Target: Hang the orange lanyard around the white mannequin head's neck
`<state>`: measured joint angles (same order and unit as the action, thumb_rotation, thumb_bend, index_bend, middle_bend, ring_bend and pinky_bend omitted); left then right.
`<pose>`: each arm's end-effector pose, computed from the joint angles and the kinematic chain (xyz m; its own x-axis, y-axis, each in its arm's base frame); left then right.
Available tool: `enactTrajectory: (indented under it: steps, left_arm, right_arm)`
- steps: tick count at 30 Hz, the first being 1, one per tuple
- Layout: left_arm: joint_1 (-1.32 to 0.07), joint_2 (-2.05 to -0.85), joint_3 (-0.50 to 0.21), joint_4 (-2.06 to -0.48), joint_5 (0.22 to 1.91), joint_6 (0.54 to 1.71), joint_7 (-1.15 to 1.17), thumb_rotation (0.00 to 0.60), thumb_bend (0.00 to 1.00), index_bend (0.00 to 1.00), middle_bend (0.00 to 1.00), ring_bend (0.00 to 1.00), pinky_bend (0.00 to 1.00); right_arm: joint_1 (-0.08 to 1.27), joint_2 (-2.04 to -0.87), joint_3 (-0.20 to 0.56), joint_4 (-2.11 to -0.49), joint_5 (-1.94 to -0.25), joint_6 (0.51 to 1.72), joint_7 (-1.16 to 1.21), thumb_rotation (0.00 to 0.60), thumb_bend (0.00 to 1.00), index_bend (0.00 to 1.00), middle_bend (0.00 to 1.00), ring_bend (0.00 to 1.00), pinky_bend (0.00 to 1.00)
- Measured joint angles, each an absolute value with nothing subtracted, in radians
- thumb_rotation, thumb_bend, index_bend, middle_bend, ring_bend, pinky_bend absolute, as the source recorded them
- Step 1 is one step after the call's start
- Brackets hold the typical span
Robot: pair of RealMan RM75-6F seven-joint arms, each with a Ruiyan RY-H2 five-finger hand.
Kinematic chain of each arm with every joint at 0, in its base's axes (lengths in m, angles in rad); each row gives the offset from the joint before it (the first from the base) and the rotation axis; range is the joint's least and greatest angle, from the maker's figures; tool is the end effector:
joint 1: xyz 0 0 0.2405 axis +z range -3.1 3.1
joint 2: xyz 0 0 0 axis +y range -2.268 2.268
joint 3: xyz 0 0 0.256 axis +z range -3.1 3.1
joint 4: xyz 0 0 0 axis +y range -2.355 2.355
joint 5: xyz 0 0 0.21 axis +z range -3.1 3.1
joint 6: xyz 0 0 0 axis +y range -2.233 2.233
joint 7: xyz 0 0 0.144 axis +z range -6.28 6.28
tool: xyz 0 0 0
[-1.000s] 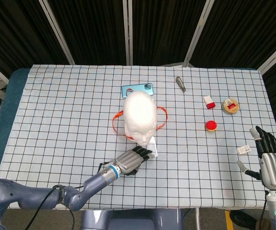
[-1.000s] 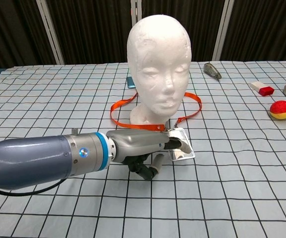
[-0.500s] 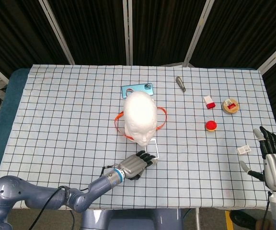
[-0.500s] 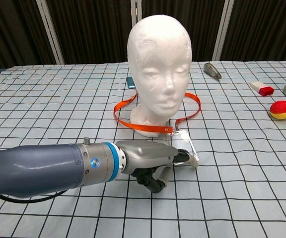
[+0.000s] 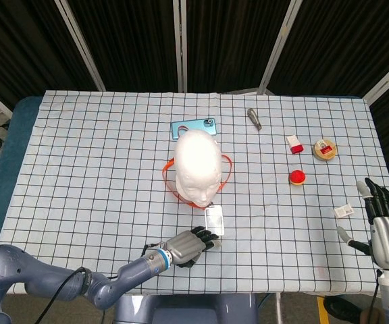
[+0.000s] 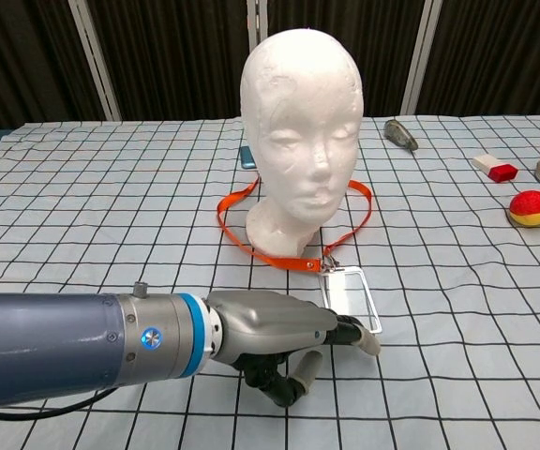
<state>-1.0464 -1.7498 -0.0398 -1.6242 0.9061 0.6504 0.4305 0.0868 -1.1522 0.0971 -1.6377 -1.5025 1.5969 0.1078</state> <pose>-0.0445 0.2400 -0.1304 0.5727 0.6165 0.5403 0.7421 -0.6699 -0.0221 -0.2928 -0.1890 0.1679 0.2280 0.1489 0.9622 -0.9711 -0.0364 0.2358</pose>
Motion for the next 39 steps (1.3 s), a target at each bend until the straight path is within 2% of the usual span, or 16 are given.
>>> enactTrajectory:
  steps: [13, 21, 30, 39]
  left_arm:
    - [-1.041, -1.679, 0.006, -1.708, 0.951, 0.654, 0.404, 0.6, 0.99, 0.0, 0.0, 0.0, 0.0]
    - [-1.025, -1.67, -0.013, -1.706, 0.991, 0.688, 0.358, 0.6, 0.99, 0.0, 0.0, 0.0, 0.0]
    - [-1.038, -1.748, -0.066, -1.596, 1.0, 0.686, 0.315, 0.6, 0.99, 0.0, 0.0, 0.0, 0.0]
    - [-1.097, -1.799, -0.074, -1.533, 0.875, 0.634, 0.353, 0.6, 1.0, 0.0, 0.0, 0.0, 0.0]
  right_arm:
    - [0.082, -1.156, 0.101, -1.643, -1.513, 1.596, 0.096, 0.6, 0.13, 0.07, 0.0, 0.0, 0.0]
    - [0.081, -1.158, 0.104, -1.644, -1.516, 1.592, 0.091, 0.6, 0.13, 0.07, 0.0, 0.0, 0.0]
    - [0.083, -1.16, 0.107, -1.645, -1.519, 1.584, 0.085, 0.6, 0.12, 0.07, 0.0, 0.0, 0.0]
    - [0.081, -1.157, 0.113, -1.64, -1.513, 1.582, 0.096, 0.6, 0.12, 0.07, 0.0, 0.0, 0.0]
